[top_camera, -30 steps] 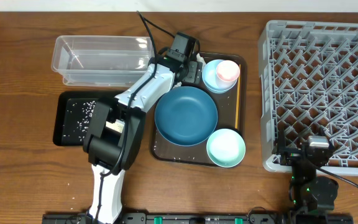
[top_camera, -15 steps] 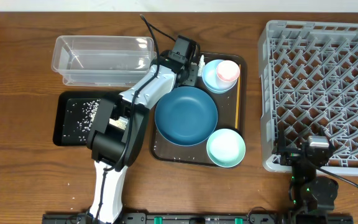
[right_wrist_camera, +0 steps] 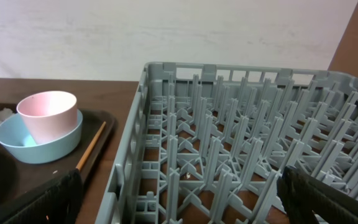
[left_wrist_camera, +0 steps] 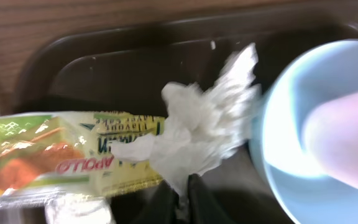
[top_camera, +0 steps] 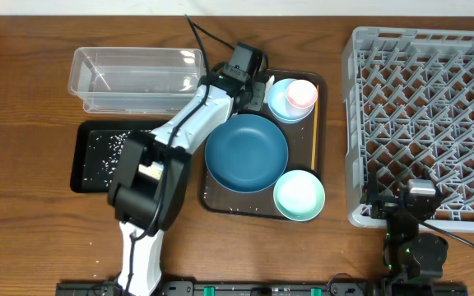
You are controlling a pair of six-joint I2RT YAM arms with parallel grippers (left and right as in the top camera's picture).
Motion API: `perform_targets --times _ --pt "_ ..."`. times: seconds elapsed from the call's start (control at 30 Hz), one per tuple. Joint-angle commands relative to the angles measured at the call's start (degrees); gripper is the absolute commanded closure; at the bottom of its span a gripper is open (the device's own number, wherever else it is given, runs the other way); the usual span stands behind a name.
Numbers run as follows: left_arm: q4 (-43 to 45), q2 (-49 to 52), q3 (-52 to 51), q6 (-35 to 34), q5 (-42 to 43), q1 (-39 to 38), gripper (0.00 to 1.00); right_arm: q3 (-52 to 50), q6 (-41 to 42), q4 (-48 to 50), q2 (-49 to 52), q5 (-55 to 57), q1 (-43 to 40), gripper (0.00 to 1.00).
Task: Sort waste into correct bins and load items into the dishwasher rack
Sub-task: 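Grasp the tissue with the left gripper near the wrapper, then move the tissue with the left gripper into the clear plastic bin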
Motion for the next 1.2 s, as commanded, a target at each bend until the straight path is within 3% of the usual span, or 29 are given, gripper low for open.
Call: perform_targets --times 0.0,0.67,0.97,1.17 --pt "-1.8 -3.7 0.5 -0.1 0.0 -0.1 0.94 0.0 -0.4 -0.2 0.0 0.2 -0.4 0.01" --pt "-1.9 -19.5 0.5 -0.1 -1.2 2.0 0.94 0.0 -0.4 -0.2 0.0 0.2 -0.4 0.01" --pt "-0.6 -19.4 0.5 -0.8 -13.6 9.9 0.94 0.0 -0.4 -0.2 0.0 0.2 -0.4 0.01" --pt "-0.4 -17.4 0.5 -3.5 -13.6 17.2 0.94 0.0 -0.4 -0.2 0.0 0.2 -0.4 0.01"
